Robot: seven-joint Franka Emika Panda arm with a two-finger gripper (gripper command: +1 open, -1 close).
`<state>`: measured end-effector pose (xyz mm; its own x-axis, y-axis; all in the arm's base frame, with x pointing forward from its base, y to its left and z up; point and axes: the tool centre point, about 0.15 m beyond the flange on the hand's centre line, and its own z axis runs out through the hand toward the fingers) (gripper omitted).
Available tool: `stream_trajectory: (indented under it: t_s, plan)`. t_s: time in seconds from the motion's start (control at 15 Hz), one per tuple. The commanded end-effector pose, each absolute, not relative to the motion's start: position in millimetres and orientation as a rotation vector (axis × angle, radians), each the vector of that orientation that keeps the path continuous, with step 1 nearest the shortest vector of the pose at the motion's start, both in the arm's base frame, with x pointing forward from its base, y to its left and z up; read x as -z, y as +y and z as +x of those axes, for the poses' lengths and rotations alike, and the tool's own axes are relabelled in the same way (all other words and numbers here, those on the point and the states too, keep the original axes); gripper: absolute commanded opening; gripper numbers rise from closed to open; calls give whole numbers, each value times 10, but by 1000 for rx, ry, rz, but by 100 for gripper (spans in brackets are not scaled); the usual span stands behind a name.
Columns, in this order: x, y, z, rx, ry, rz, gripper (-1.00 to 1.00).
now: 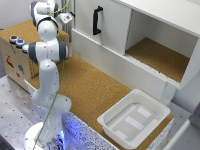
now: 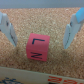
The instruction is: Rotate the pink block towards the right
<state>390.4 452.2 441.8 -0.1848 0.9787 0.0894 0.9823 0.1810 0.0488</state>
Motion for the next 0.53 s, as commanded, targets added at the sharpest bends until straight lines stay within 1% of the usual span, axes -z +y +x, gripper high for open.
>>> stream_trajectory:
  t_s: [0.0,0.27,0.47]
  plan:
    - [-4399,4705,3961,-41,-2475,-2044,-100]
    - [-4362,4615,3924,-68,-2474,-2060,-100]
    - [-4413,4591,3878,-39,-2438,-2103,-100]
